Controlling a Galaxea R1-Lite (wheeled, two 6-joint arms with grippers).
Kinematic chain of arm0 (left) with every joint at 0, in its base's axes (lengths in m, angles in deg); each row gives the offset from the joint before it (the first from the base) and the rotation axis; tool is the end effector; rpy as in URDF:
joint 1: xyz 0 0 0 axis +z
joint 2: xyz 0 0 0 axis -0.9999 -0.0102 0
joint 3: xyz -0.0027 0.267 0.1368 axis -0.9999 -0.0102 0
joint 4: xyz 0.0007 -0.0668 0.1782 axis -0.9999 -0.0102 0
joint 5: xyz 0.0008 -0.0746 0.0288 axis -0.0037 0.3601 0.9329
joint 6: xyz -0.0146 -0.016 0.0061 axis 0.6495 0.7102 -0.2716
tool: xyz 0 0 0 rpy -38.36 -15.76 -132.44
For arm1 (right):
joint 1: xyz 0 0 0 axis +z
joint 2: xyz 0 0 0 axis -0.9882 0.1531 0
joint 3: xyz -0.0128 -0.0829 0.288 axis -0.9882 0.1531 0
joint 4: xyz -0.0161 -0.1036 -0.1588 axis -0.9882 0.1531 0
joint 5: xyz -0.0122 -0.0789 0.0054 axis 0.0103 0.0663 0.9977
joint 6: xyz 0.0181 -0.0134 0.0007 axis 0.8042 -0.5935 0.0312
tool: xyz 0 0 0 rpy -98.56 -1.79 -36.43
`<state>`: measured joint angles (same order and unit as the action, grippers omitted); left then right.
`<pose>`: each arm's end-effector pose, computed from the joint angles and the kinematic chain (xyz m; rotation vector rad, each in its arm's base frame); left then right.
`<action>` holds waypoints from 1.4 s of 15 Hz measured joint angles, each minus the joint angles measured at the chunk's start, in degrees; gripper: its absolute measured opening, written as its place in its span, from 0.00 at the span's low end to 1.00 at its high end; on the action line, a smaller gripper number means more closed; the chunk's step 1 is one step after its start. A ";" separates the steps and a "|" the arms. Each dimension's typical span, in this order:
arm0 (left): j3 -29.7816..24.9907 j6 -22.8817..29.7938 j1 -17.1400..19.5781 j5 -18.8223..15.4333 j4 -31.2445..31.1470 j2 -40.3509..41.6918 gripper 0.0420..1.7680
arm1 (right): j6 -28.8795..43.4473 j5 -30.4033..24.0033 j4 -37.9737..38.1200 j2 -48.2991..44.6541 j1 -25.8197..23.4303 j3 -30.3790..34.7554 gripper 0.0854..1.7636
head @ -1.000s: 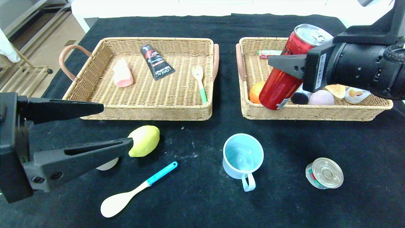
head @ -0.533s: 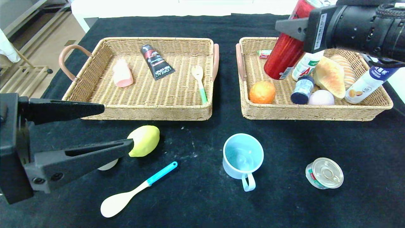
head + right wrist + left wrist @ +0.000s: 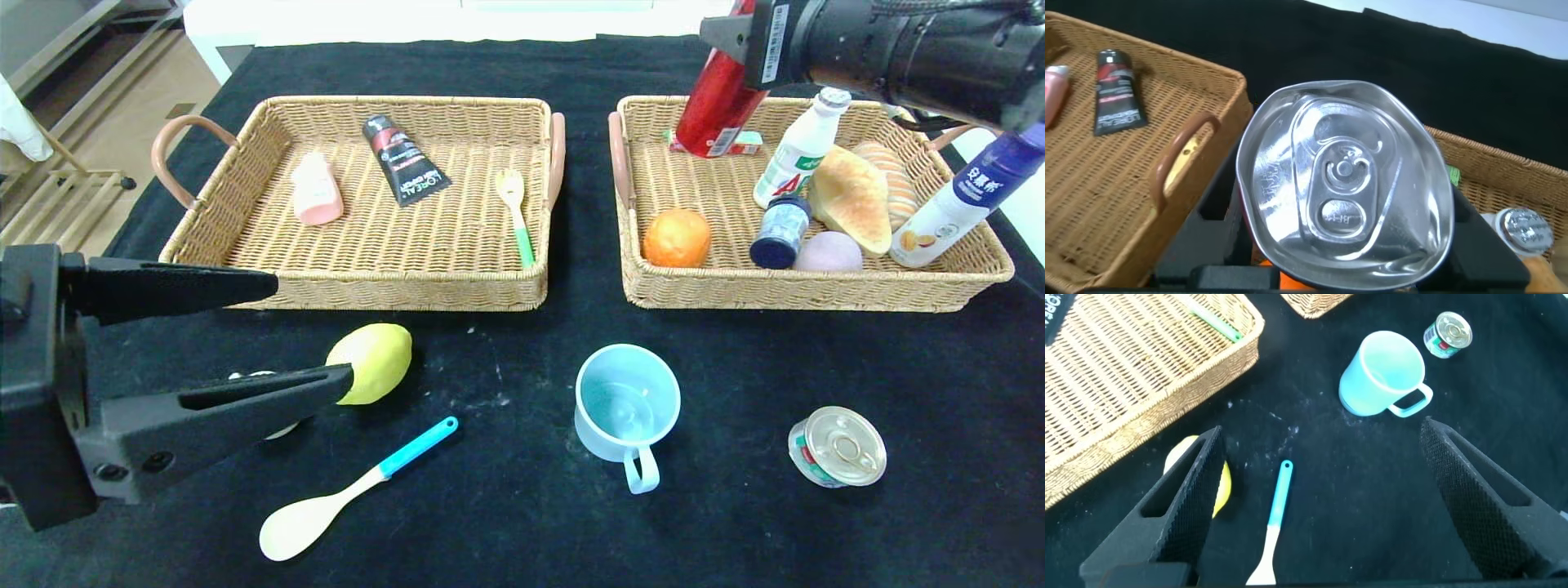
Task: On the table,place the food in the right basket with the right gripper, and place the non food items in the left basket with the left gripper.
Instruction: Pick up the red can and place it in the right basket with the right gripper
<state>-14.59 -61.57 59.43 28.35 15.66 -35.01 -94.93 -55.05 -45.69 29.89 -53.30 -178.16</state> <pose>0.1173 -0.0733 0.3072 0.1833 0.1680 -0.7583 0.3056 0.1586 0.3894 -0.1201 -0.2000 0.3428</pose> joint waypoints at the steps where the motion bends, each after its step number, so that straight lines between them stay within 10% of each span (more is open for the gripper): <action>1: -0.02 0.01 -0.07 0.00 0.02 -0.04 0.97 | 0.02 0.11 0.05 1.73 -0.66 -1.72 0.58; 21: -0.17 0.00 -0.16 0.02 0.06 -0.26 0.97 | 0.39 0.29 -4.80 14.47 -4.22 -8.25 0.58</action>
<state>-14.76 -61.57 59.27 28.37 15.72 -35.27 -94.54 -54.76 -50.49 44.36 -57.52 -186.41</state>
